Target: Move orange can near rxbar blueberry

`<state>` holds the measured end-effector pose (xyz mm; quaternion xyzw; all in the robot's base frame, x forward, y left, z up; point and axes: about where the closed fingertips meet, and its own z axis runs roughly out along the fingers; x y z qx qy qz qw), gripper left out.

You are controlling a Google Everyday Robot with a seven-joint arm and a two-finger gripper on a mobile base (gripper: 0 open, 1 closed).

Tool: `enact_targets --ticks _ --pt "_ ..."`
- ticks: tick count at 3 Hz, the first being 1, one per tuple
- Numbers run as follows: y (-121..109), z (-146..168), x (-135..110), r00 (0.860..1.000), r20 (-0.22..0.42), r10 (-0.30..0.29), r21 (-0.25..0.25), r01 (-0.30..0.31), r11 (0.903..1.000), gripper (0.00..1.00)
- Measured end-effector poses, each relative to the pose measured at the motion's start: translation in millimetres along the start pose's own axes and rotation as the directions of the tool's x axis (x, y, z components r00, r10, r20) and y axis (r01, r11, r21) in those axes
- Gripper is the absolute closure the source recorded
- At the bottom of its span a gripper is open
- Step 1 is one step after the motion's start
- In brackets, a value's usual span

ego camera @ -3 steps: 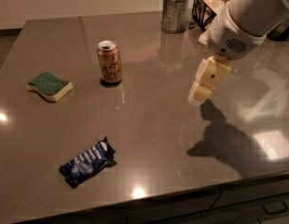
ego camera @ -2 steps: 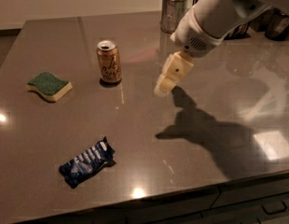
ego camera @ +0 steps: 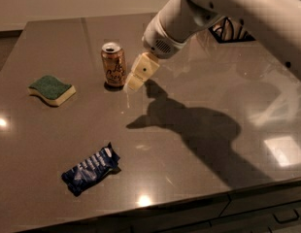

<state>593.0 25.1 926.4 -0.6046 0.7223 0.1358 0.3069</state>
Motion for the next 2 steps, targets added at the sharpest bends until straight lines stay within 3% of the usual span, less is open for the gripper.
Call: enact_targets --ticks 2 --pt "-21 45 -44 0.998 0.063 -0.015 -0.017 0.016 0.9997 0.0"
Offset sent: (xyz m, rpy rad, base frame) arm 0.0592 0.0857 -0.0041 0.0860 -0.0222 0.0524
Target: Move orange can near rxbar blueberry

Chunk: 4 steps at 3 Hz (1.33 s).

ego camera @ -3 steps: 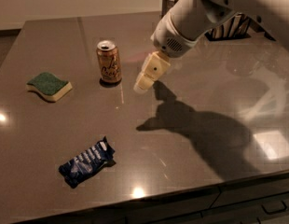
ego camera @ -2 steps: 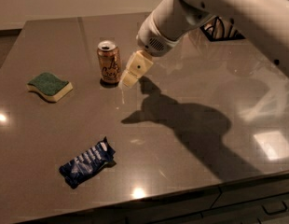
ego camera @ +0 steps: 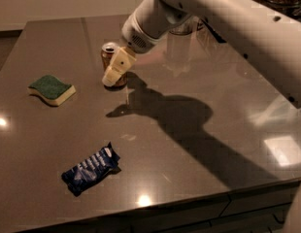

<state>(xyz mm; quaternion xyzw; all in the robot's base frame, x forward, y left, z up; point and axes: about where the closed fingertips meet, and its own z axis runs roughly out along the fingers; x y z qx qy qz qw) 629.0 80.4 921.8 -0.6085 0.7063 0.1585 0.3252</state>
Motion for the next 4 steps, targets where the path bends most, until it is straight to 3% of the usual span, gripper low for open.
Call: enact_targets --ticks 1,3,4 --pt "-15 15 -7 1.0 0.003 0.004 0.003 -0.004 1.0 0.0" --pt "-36 21 -3 1.0 -0.018 0.018 0.014 -0.018 0.9997 0.41" --pt "-30 16 -2 1.0 -0.009 0.01 -0.012 -0.01 0.9999 0.64"
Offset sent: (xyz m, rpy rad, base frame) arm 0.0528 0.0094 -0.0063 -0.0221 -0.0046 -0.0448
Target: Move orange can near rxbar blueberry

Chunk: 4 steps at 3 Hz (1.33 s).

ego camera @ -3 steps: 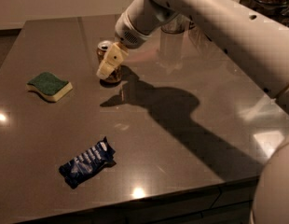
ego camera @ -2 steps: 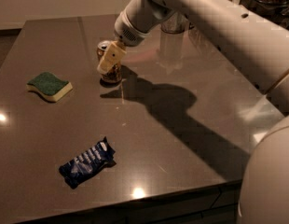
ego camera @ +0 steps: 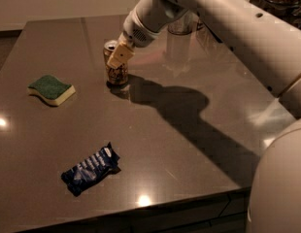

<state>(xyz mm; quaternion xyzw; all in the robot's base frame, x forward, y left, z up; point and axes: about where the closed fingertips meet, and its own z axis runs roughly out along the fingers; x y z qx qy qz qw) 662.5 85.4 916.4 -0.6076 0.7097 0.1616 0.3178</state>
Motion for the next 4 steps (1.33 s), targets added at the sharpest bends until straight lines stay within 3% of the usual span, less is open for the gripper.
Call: enact_targets --ticks 1,2,4 --pt "27 -17 -3 0.998 0.024 -0.054 -0.054 0.055 0.997 0.88" --pt "67 -41 -3 0.99 0.047 -0.133 -0.124 0.138 0.9827 1.0" --pt "148 -62 13 0.965 0.054 -0.255 -0.249 0.26 0.9328 1.0"
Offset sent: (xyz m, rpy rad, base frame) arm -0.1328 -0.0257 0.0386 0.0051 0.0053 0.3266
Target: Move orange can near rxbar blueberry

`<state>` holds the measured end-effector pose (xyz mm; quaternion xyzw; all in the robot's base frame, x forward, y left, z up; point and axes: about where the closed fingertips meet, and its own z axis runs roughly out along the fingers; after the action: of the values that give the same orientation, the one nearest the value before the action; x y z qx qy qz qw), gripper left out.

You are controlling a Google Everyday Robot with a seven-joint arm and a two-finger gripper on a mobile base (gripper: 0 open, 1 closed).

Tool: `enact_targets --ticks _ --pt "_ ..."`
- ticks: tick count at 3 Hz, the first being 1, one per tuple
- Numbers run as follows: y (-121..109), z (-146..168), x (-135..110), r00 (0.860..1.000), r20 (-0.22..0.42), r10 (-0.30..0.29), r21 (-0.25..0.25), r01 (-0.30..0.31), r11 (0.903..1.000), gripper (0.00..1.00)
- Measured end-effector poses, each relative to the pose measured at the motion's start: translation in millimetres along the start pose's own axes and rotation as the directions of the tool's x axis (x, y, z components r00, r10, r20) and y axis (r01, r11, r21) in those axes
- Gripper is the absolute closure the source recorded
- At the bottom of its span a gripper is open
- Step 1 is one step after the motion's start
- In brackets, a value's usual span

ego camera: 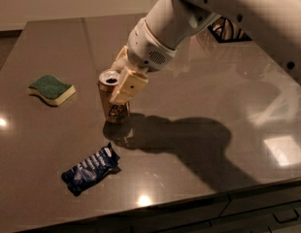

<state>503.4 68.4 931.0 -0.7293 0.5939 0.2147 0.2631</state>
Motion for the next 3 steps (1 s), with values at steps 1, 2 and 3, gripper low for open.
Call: enact_targets --ticks 1,2,3 --pt "15 5 5 1.0 -0.019 -0.019 -0.023 0.018 0.9996 1.0" --pt "23 8 8 0.999 -0.027 -0.031 -0.041 0.03 0.9987 0.82" --pt "29 8 11 0.999 -0.031 -0.04 -0.051 0.039 0.9979 0.59"
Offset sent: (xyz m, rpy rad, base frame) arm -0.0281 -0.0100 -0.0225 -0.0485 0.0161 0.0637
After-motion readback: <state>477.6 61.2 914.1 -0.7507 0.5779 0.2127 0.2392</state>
